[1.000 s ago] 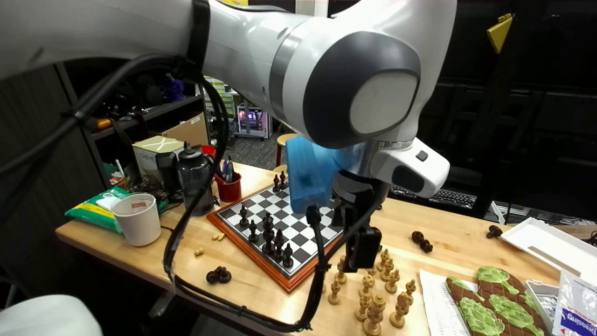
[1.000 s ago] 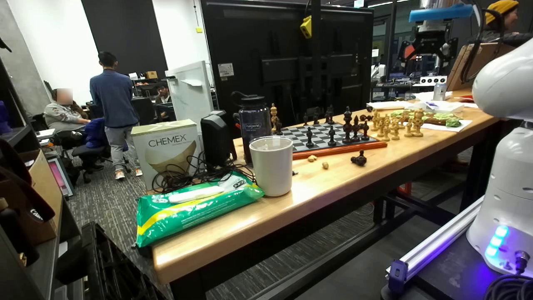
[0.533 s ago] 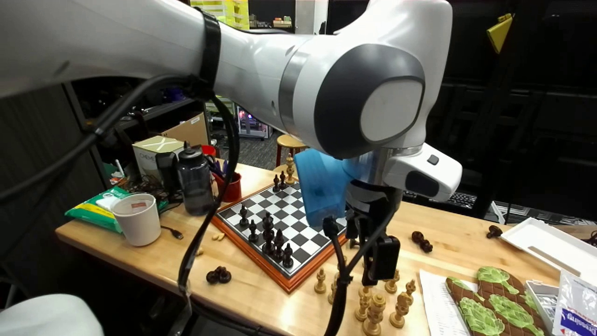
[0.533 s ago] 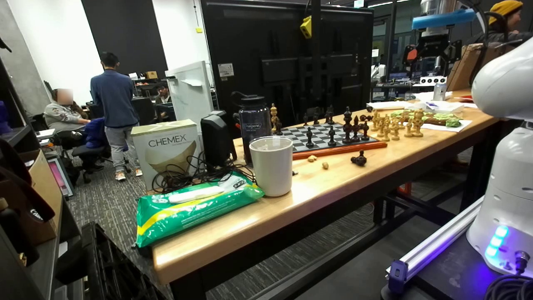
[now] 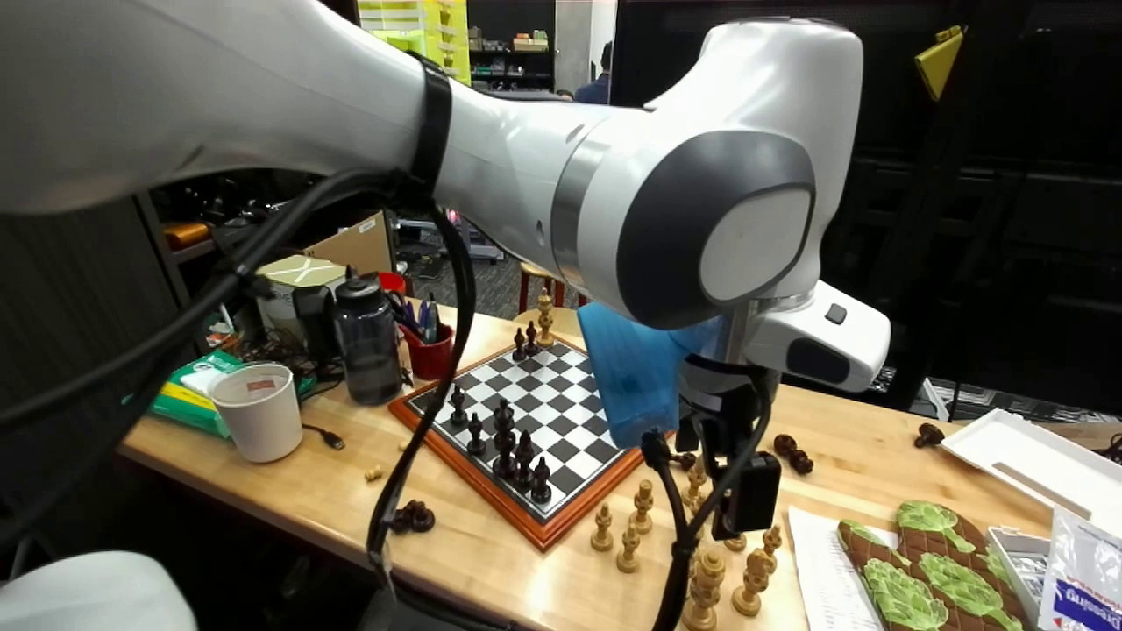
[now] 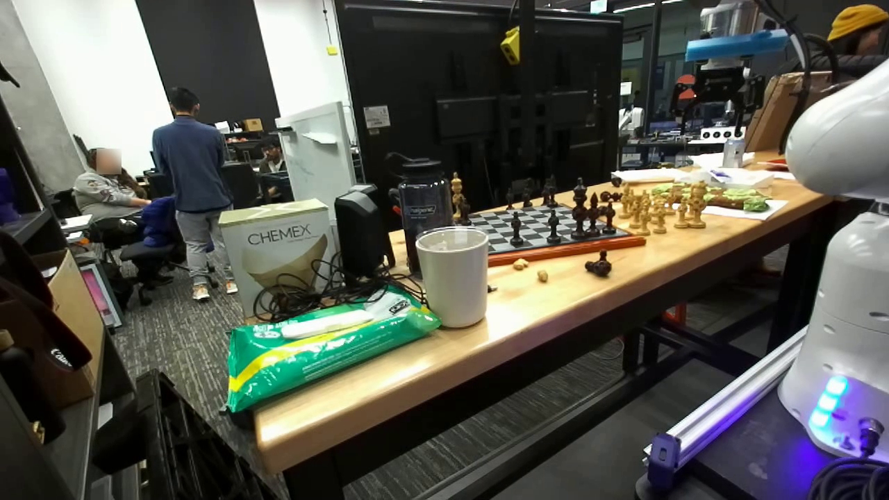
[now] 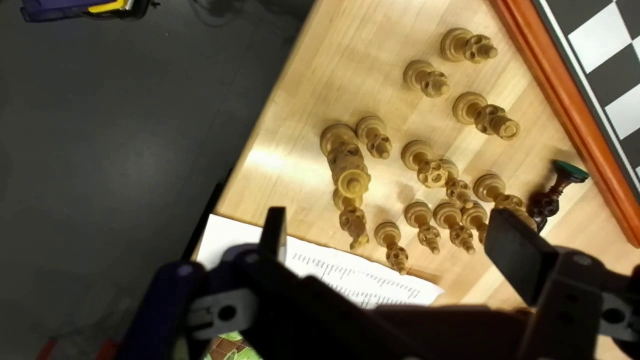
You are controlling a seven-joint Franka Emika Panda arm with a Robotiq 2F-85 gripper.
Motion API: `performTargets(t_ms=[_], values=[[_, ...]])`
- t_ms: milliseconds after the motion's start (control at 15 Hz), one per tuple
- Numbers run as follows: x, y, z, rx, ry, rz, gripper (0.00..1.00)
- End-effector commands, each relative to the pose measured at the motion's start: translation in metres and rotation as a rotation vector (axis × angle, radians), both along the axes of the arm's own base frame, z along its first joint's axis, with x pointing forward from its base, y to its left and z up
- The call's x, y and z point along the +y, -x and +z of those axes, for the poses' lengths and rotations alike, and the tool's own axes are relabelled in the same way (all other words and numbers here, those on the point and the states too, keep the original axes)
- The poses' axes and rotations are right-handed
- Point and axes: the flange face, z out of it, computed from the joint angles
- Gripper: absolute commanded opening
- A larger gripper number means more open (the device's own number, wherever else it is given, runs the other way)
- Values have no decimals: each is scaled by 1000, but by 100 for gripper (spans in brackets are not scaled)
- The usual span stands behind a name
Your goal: Pick up a brown chess piece and put it on the chess board
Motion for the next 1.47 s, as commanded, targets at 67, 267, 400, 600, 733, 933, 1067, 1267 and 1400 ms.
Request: performTargets(t_ms=[67, 267, 400, 600, 733, 933, 1067, 1267, 1400], values=[[-13, -5, -20, -4, -9, 14, 100], [-16, -8, -31, 6, -17, 15, 100], [-17, -10, -36, 12, -22, 16, 100], [-16, -13, -41, 18, -28, 17, 100], [-16, -15, -44, 19, -31, 18, 100], [-16, -16, -49, 18, -36, 20, 100], [-17, -17, -52, 18, -38, 20, 100], [-19, -17, -56, 20, -43, 19, 100], [-21, -16, -60, 17, -48, 18, 100]])
